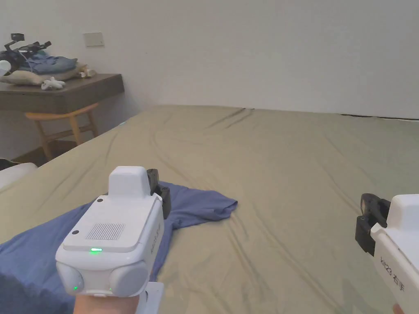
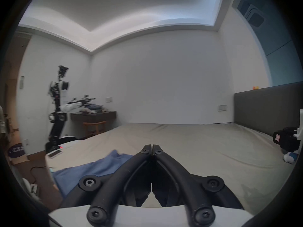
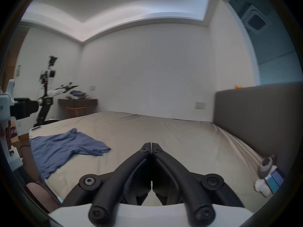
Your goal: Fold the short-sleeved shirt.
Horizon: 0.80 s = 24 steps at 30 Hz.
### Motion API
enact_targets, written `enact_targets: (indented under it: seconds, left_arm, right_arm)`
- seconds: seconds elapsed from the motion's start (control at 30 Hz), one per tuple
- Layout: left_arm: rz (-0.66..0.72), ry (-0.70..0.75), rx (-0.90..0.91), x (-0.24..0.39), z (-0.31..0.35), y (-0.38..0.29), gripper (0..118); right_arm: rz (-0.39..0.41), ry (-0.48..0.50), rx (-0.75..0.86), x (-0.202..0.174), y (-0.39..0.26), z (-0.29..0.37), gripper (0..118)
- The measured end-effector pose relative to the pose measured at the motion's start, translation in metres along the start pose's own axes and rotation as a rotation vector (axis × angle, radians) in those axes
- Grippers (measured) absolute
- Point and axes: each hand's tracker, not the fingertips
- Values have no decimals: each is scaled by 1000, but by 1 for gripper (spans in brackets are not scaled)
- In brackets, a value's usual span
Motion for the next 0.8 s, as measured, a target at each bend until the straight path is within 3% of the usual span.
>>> enact_targets:
  seconds: [0.27, 0.47, 0.6, 0.8]
  left_arm:
    - [29, 238, -66, -117, 43, -16, 0]
    - [30, 244, -122, -136, 25, -36, 0]
    - [37, 173, -182, -127, -36, -47, 0]
    - [17, 13, -451, -107, -205, -87, 0]
  right_arm:
    - [21, 271, 92, -109, 29, -35, 0]
    - [48, 327, 66, -142, 25, -60, 0]
    - [61, 338, 17, -140, 10, -85, 0]
    - [67, 298, -73, -117, -26, -128, 0]
